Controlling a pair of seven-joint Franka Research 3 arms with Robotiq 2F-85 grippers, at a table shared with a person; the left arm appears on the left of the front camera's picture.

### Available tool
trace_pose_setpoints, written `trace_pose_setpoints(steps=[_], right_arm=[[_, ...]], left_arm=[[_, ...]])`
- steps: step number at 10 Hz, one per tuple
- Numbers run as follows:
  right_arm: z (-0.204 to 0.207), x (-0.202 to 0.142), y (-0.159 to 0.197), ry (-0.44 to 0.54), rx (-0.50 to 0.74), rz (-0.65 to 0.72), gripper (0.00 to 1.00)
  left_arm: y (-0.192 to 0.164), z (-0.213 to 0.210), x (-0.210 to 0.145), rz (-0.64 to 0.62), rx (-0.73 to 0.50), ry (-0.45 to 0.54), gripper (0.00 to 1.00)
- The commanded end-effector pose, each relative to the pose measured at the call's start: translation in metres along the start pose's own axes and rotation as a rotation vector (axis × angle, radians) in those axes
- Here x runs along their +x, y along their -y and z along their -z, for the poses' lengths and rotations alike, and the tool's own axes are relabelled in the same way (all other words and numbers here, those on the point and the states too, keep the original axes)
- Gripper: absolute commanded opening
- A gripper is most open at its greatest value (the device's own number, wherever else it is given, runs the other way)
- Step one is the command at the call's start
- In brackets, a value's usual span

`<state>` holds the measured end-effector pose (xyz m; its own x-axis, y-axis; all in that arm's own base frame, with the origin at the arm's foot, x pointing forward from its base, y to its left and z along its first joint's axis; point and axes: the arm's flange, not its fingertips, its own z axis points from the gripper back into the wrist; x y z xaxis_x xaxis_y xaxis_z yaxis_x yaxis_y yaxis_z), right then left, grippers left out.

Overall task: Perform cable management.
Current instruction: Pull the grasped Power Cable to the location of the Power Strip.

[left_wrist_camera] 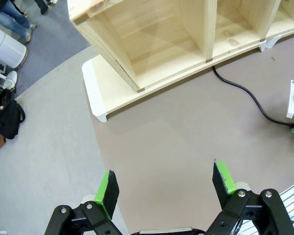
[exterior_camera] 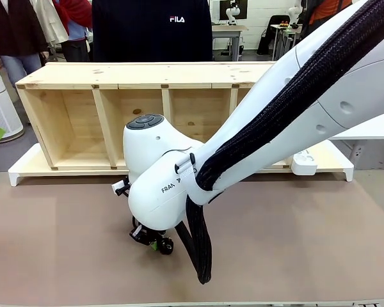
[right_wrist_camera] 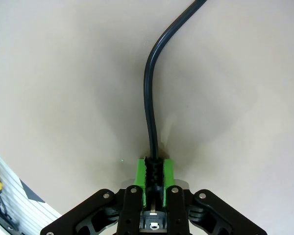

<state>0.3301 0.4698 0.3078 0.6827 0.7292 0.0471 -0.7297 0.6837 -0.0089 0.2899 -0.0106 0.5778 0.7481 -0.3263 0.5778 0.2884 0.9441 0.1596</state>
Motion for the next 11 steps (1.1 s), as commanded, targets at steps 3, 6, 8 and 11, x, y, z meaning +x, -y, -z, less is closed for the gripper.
trace_pose_setpoints(steps=[3, 6, 8, 11], right_arm=[[0.014, 0.007, -0.01, -0.017, 0.018, 0.002, 0.0], [0.01, 0.011, -0.012, 0.016, 0.057, -0.001, 0.0], [-0.008, 0.011, -0.011, 0.045, 0.048, 0.019, 0.0], [-0.033, 0.006, -0.007, 0.057, 0.007, 0.055, 0.0]], left_arm=[[0.0, 0.0, 0.0, -0.016, 0.0, 0.004, 1.0], [0.0, 0.0, 0.0, -0.016, 0.0, 0.004, 1.0], [0.0, 0.0, 0.0, -0.016, 0.0, 0.004, 1.0], [0.0, 0.0, 0.0, -0.016, 0.0, 0.004, 1.0]])
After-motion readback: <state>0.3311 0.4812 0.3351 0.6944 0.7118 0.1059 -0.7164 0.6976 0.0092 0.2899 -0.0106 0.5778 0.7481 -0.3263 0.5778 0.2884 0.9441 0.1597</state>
